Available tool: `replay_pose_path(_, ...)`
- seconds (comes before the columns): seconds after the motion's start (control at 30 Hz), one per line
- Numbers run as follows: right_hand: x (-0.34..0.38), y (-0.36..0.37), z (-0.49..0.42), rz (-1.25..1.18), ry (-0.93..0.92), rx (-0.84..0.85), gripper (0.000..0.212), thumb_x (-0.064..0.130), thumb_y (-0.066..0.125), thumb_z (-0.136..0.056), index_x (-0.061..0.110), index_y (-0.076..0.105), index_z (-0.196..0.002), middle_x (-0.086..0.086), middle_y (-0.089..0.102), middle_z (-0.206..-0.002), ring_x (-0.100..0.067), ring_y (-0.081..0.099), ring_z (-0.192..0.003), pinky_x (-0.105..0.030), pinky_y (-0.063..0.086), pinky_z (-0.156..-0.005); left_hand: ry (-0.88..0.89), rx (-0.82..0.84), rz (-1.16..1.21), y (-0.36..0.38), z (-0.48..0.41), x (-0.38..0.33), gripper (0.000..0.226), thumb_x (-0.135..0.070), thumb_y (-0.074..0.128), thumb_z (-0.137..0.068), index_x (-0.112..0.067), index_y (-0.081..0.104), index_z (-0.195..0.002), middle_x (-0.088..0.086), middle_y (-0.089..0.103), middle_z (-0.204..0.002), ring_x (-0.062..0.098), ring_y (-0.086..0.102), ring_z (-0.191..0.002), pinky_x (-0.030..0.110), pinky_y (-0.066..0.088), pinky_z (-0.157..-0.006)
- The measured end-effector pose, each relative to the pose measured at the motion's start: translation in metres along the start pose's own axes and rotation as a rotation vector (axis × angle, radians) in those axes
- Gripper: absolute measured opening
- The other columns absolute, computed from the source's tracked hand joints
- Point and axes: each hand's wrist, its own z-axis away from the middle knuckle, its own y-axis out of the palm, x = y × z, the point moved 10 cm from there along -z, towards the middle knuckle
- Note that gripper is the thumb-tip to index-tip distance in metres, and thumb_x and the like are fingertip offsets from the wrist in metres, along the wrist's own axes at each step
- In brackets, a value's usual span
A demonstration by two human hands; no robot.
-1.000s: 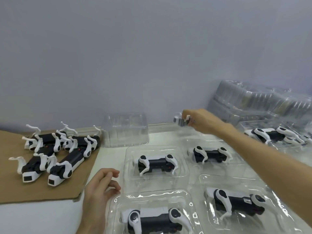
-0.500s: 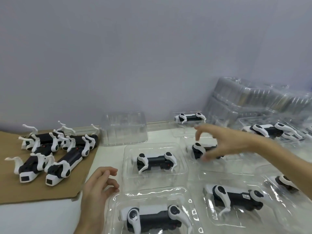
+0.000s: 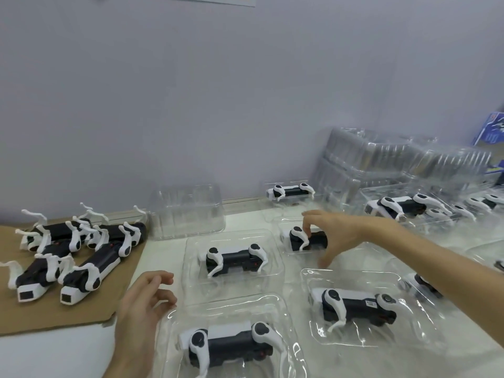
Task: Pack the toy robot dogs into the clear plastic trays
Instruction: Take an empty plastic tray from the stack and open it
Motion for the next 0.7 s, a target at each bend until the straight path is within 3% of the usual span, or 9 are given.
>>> replay_pose_path(0.07,0.004,-0.007,-0.001,-0.023,-0.025,-0.063,0.051,0.028,0.088,-0.068,0.030,0.048,-0.100,0.004,0.044,-0.131,-0.023,0.051,-0.114,-0.042,0.046,-0.099,-0.003,0.001,0.004,0.000,-0.001,0.000,0.024,-0.006,0.042,-0.104,0.005,0.061,-0.093,0.013,0.058,-0.092,0.013,0.055,-0.057,0.017,0.048,-0.052)
replay_pose_path(0.17,0.002,-0.035,0.001,-0.067,-0.041,-0.199,0.042,0.018,0.085,-0.066,0.028,0.054,-0.094,0.001,0.049,-0.123,-0.022,0.051,-0.112,-0.041,0.045,-0.098,-0.005,0.010,0.010,0.001,-0.001,0.000,0.024,-0.005,0.042,-0.103,0.005,0.062,-0.093,0.014,0.058,-0.092,0.014,0.055,-0.057,0.017,0.048,-0.052)
replay_pose_path(0.3,-0.001,-0.090,0.000,-0.126,-0.069,-0.398,0.040,0.013,0.082,-0.064,0.027,0.056,-0.091,0.000,0.050,-0.127,-0.023,0.046,-0.118,-0.041,0.042,-0.100,-0.002,0.001,0.010,0.001,-0.001,0.001,0.023,-0.004,0.043,-0.103,0.005,0.061,-0.092,0.013,0.058,-0.091,0.016,0.054,-0.059,0.018,0.048,-0.052)
replay_pose_path(0.37,-0.002,-0.117,-0.009,-0.138,-0.079,-0.505,0.041,0.014,0.082,-0.062,0.026,0.055,-0.091,0.001,0.051,-0.130,-0.025,0.048,-0.118,-0.043,0.042,-0.102,-0.001,-0.006,0.014,0.000,-0.001,0.002,0.023,-0.004,0.043,-0.102,0.006,0.062,-0.092,0.012,0.059,-0.089,0.016,0.055,-0.058,0.019,0.049,-0.052)
replay_pose_path(0.5,-0.007,-0.143,-0.046,-0.091,-0.042,-0.623,0.044,0.035,0.072,-0.055,0.026,0.054,-0.093,0.003,0.052,-0.131,-0.029,0.055,-0.110,-0.044,0.042,-0.102,0.004,-0.005,0.007,0.000,-0.004,0.002,0.023,-0.004,0.045,-0.102,0.005,0.063,-0.090,0.010,0.060,-0.085,0.018,0.054,-0.061,0.022,0.050,-0.053)
replay_pose_path(0.6,-0.025,-0.123,-0.092,0.001,0.022,-0.523,0.029,0.029,0.074,-0.078,0.023,0.057,-0.101,-0.002,0.049,-0.141,-0.030,0.058,-0.111,-0.035,0.044,-0.092,0.008,-0.001,-0.018,0.000,-0.005,0.005,0.025,-0.005,0.047,-0.101,0.002,0.066,-0.087,0.011,0.060,-0.084,0.019,0.055,-0.062,0.024,0.052,-0.054)
replay_pose_path(0.67,-0.039,-0.107,-0.111,0.110,0.068,-0.509,0.015,0.030,0.064,-0.092,0.026,0.054,-0.102,-0.003,0.053,-0.136,-0.028,0.057,-0.103,-0.034,0.041,-0.083,0.010,0.001,-0.014,0.000,-0.005,0.006,0.027,-0.006,0.048,-0.101,-0.003,0.069,-0.083,0.010,0.061,-0.084,0.020,0.056,-0.063,0.024,0.053,-0.054)
replay_pose_path(0.7,-0.045,-0.103,-0.115,0.125,0.085,-0.533,0.012,0.029,0.060,-0.095,0.025,0.053,-0.105,-0.003,0.055,-0.133,-0.027,0.055,-0.103,-0.036,0.040,-0.086,0.012,0.008,-0.013,0.000,-0.006,0.006,0.029,-0.006,0.048,-0.101,-0.005,0.070,-0.081,0.010,0.061,-0.083,0.020,0.057,-0.063,0.024,0.053,-0.054)
